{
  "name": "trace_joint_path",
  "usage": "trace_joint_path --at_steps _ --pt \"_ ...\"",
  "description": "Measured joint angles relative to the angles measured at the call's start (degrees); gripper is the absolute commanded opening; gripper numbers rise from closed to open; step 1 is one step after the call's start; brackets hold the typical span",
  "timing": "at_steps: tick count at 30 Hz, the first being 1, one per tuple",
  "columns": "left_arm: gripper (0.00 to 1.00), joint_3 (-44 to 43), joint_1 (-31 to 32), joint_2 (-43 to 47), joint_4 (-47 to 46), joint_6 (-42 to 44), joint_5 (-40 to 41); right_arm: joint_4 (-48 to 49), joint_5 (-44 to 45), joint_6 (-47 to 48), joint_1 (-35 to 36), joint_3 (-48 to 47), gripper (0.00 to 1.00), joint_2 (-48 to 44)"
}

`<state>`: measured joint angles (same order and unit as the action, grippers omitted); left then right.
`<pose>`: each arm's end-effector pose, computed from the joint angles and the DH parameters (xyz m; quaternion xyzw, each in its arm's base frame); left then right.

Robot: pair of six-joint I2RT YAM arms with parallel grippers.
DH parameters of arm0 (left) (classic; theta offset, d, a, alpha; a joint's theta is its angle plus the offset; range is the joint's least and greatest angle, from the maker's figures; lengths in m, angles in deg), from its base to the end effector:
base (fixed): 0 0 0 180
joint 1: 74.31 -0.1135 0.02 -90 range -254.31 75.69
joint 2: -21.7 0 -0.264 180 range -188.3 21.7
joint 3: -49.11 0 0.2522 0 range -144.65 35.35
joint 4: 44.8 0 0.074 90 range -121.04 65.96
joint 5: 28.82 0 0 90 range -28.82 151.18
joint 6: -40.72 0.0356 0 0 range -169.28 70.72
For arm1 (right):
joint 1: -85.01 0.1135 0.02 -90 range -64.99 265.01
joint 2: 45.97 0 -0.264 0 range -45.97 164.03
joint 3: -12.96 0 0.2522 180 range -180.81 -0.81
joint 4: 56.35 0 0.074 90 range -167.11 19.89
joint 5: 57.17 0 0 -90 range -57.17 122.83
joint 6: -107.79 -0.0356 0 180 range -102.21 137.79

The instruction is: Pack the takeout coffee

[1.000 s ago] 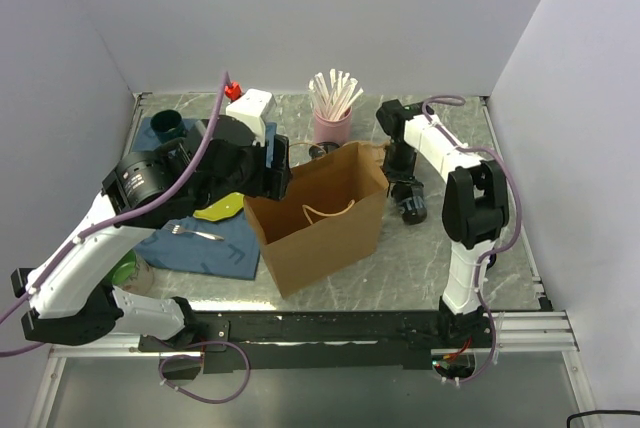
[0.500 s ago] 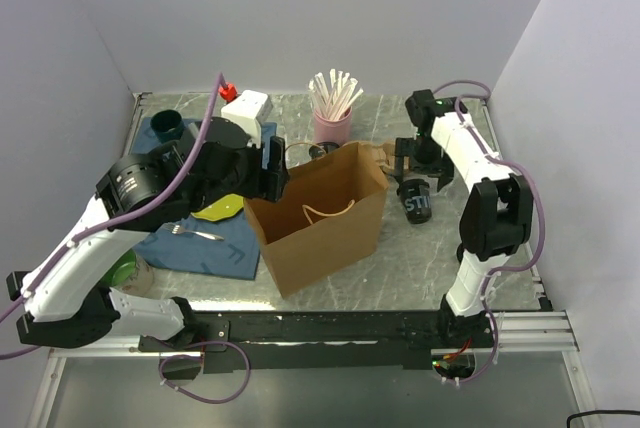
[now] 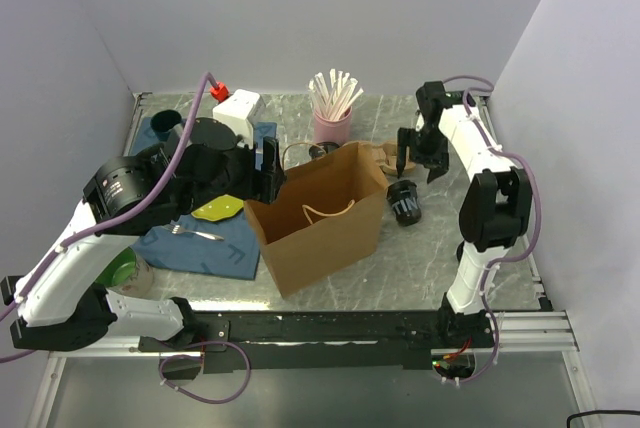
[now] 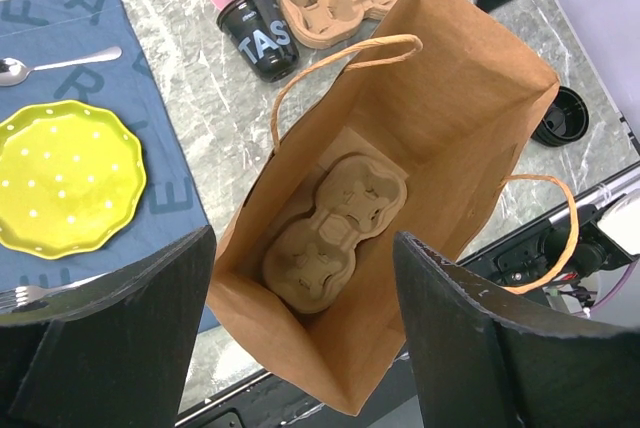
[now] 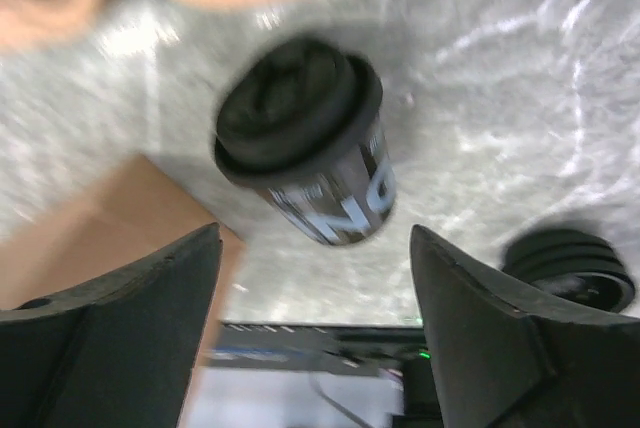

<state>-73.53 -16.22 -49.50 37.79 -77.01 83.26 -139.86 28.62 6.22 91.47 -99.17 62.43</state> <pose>0.1085 -0.1489 0.5053 0.1331 0.8497 -0.2061 0.4667 0.3718 0.0447 0.2726 0.0411 0.9945 0.0501 0.0822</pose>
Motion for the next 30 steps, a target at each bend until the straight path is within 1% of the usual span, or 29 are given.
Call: trace_joint_path --at_steps 1,2,6,7,11,12,15,19,22,23,26,30 --pt "0.77 0.0 0.0 0.0 0.0 0.0 -0.1 -0.1 0.0 -2.0 0.0 -1.5 0.77 0.8" --pt "0.77 0.0 0.0 0.0 0.0 -0.2 -0.1 0.2 -0.1 -4.4 0.0 -2.3 0.73 1.4" --pt "0.76 0.0 0.0 0.0 0.0 -0.5 -0.2 -0.5 -0.3 -11.6 0.0 -2.1 0.65 1.7" --pt "0.76 0.0 0.0 0.0 0.0 -0.5 -0.2 -0.6 -0.3 -13.2 0.0 -2.1 0.63 1.8" --pt "0.75 0.0 0.0 0.1 0.0 -1.0 -0.3 -0.6 -0.3 -17.7 -0.2 -2.1 0.51 2.7" --pt "0.75 0.0 0.0 0.2 0.0 -1.1 -0.3 -0.5 -0.3 -18.9 -0.3 -2.1 0.50 3.2" --pt "0.75 0.0 0.0 0.3 0.0 -1.8 -0.3 0.0 -0.3 -21.3 -0.6 -1.5 0.49 4.3" --pt "0.74 0.0 0.0 0.7 0.0 -2.2 -0.4 0.4 -0.2 -23.2 -0.7 -0.1 0.45 5.1" --pt "0.74 0.0 0.0 0.9 0.0 -2.6 -0.4 1.0 -0.1 -24.2 -0.7 1.0 0.37 5.1" --pt "0.74 0.0 0.0 1.0 0.0 -2.9 -0.4 1.1 -0.1 -24.4 -0.7 1.2 0.32 5.1" --pt "0.74 0.0 0.0 1.0 0.2 -3.2 -0.4 1.7 0.1 -24.9 -0.8 1.3 0.24 5.1" --pt "0.74 0.0 0.0 1.0 1.1 -3.3 -0.4 2.8 0.3 -25.0 -1.0 3.0 0.17 5.1"
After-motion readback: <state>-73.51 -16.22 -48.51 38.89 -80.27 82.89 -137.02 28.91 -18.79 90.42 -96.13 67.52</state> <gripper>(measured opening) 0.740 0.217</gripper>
